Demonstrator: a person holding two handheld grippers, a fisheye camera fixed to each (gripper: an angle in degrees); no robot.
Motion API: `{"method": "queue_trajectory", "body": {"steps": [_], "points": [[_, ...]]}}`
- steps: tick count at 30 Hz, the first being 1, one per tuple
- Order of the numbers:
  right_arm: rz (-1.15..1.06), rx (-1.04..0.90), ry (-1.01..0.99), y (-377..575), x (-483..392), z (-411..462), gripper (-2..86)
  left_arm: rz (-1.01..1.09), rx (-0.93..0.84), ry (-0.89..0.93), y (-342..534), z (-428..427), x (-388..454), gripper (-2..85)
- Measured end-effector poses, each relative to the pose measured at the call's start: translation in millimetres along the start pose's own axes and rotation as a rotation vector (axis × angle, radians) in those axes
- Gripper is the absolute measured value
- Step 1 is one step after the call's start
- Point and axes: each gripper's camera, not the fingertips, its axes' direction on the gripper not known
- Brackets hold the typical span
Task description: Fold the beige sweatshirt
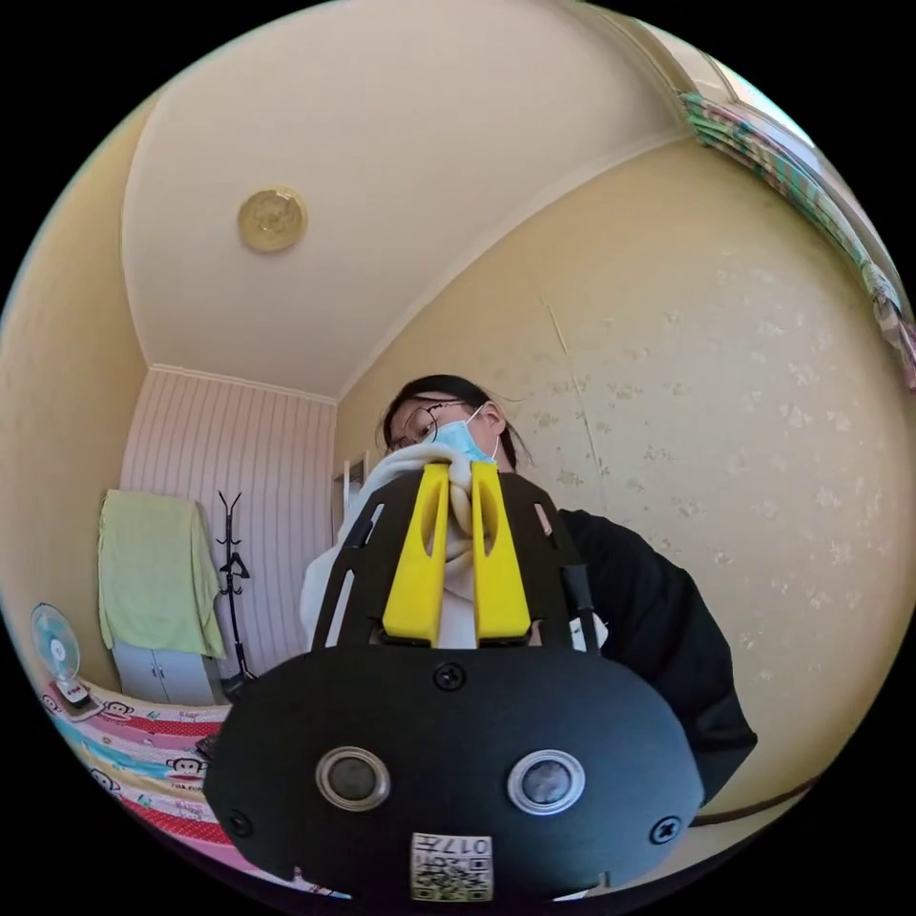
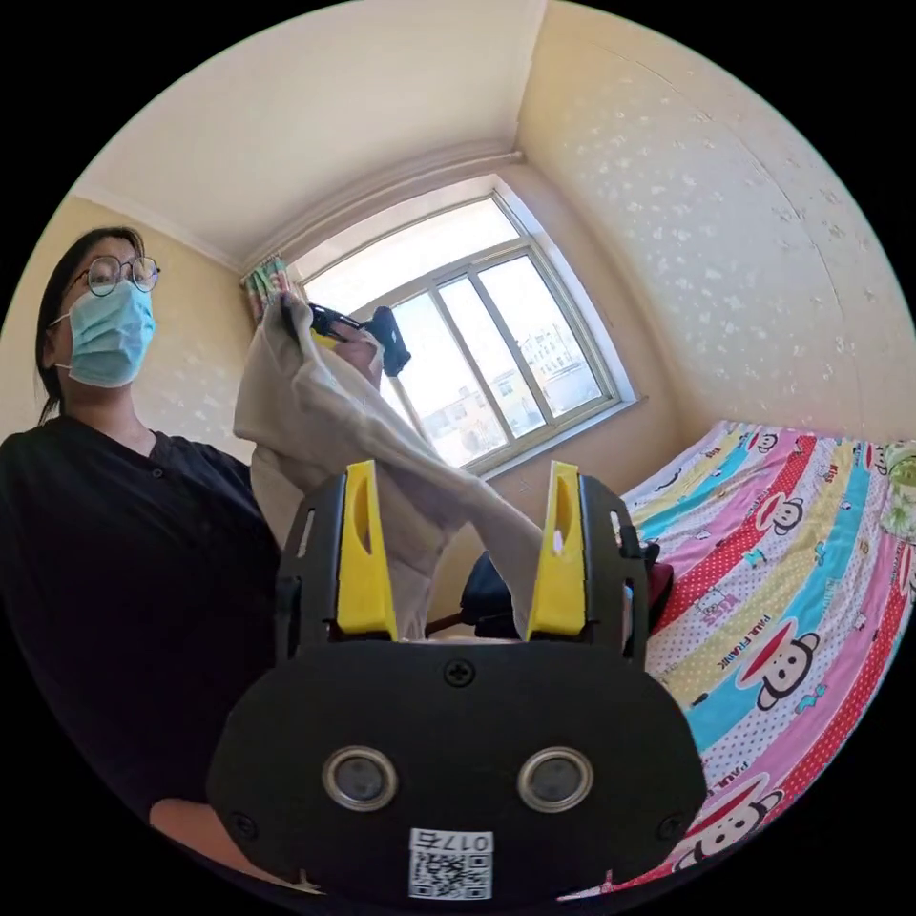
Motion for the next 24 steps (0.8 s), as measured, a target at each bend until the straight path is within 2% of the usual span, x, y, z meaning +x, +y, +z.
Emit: {"method": "queue_trajectory", "body": {"steps": [4,7,9,10,17,21,24], "points": [[-0.039,-0.125,-0.021,27,-14,52,22.3,-0.061,-0.004,0.006,9,13,-7,4.5],[0.0,-0.016,-0.086,44,-8,53,13.9,-0.07,-0.014,-0.042,11,10,1,4.5],[0.058,-0.015,-0.099,46,0,44,6.9,-0.078,-0.012,-0.106,10,2,9,4.5],[0.076,-0.023,-0.082,44,1,41,6.5,-0.095,-0.004,-0.16,10,-7,13,4.4],[0.113,-0.08,0.37,-30,-30,-28,4.6,-0.333,0.114,-0.491,36,-83,10,4.6],[0.054,0.063,0.628,-78,-73,-67,4.5,-0.509,0.069,-0.757,63,-142,-9,4.6],[0.022,0.124,0.708,-105,-96,-83,4.4,-0.672,-0.019,-0.951,87,-170,-34,4.1]]}}
